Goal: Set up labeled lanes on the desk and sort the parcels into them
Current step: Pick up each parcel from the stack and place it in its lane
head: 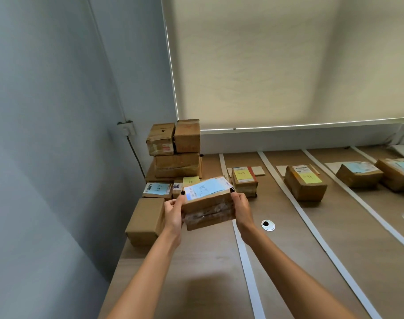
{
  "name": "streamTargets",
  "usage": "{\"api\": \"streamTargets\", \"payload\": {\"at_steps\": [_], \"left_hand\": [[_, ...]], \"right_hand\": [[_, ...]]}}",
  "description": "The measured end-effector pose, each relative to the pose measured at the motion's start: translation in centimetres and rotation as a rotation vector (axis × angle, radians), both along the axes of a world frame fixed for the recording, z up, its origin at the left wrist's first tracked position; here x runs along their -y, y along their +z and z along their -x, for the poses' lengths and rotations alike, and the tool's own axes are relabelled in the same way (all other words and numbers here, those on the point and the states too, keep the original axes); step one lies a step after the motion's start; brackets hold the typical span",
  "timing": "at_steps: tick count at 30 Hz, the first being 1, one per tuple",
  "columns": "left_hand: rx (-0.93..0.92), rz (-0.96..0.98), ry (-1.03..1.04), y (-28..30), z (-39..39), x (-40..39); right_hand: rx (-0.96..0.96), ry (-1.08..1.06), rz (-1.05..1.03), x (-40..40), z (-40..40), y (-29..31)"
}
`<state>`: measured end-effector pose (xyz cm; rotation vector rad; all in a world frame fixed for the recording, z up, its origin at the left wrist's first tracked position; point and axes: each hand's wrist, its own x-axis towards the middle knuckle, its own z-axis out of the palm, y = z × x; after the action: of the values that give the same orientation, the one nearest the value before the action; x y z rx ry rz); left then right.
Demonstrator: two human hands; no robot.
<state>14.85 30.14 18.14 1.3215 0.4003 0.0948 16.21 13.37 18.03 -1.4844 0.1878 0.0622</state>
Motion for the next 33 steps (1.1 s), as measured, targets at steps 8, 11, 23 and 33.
{"api": "streamTargets", "payload": {"at_steps": [8,11,23,33], "left_hand": [[0.025,-0.16,-0.035,-1.5,1.8,0.0],[0.062,-0.08,-0.102,-1.4,2.6,0.0],[0.155,-0.393,-0.235,0.1,1.8,0.7],[0.061,-0.362,-0.288,-3.0,0.1,4.5]], "right_hand": [[0.047,0.017,-0.008,0.8,2.2,-0.8],[0.041,0.021,-0.013,1.2,3.0,-1.2],[-0.047,0.102,-0.021,2.4,6.8,-4.8],[-0.083,0.014,0.091,5.8,6.0,-6.1]]}}
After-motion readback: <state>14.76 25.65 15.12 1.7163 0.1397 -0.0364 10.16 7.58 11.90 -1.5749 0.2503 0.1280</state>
